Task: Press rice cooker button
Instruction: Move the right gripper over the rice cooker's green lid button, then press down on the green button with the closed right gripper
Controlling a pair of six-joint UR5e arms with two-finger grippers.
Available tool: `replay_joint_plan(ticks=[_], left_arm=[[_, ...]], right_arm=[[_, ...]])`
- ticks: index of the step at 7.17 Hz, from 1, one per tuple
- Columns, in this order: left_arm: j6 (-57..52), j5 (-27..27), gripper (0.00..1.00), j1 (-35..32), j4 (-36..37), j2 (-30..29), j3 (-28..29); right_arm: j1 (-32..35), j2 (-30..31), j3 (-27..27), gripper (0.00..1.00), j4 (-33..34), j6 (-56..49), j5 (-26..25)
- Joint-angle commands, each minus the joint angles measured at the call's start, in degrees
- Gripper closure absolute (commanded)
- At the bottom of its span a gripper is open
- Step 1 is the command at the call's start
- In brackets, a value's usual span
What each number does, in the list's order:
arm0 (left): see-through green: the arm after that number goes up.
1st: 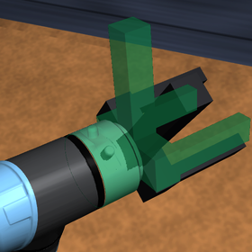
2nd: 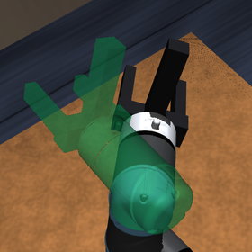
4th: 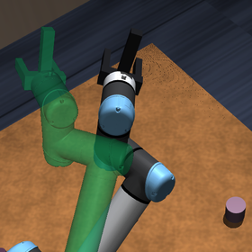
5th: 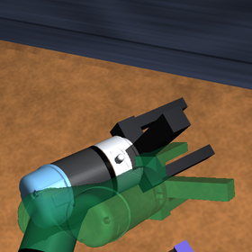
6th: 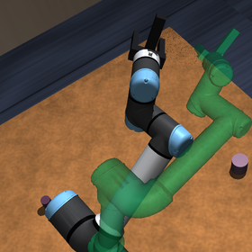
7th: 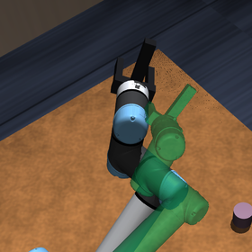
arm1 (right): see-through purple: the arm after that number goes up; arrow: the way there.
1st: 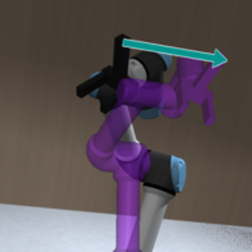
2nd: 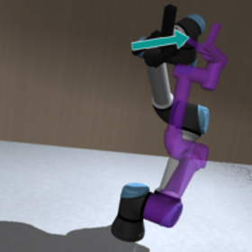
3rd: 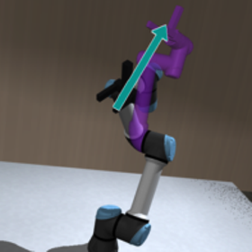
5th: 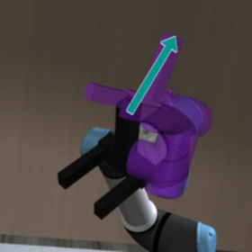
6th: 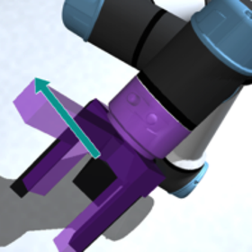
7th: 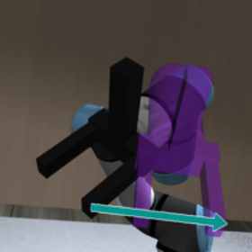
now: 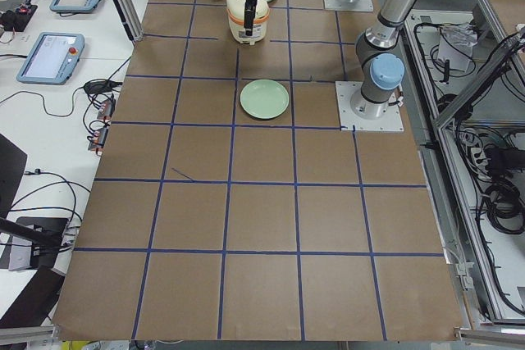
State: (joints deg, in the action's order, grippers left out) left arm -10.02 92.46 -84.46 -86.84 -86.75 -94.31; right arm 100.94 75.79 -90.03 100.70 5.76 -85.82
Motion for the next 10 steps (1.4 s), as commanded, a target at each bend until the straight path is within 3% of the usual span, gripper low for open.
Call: replay_joint_plan(ticks=[1, 10], left_arm=[[0.0, 0.0, 0.00, 0.0, 0.0, 0.0, 0.0], [0.0, 0.0, 0.00, 0.0, 0.0, 0.0, 0.0]], right_arm=[[-0.1, -0.5, -0.1, 0.93, 0.0, -0.4, -0.1], [-0.2, -1.2, -0.1, 0.93, 0.9, -1.6, -0.1]])
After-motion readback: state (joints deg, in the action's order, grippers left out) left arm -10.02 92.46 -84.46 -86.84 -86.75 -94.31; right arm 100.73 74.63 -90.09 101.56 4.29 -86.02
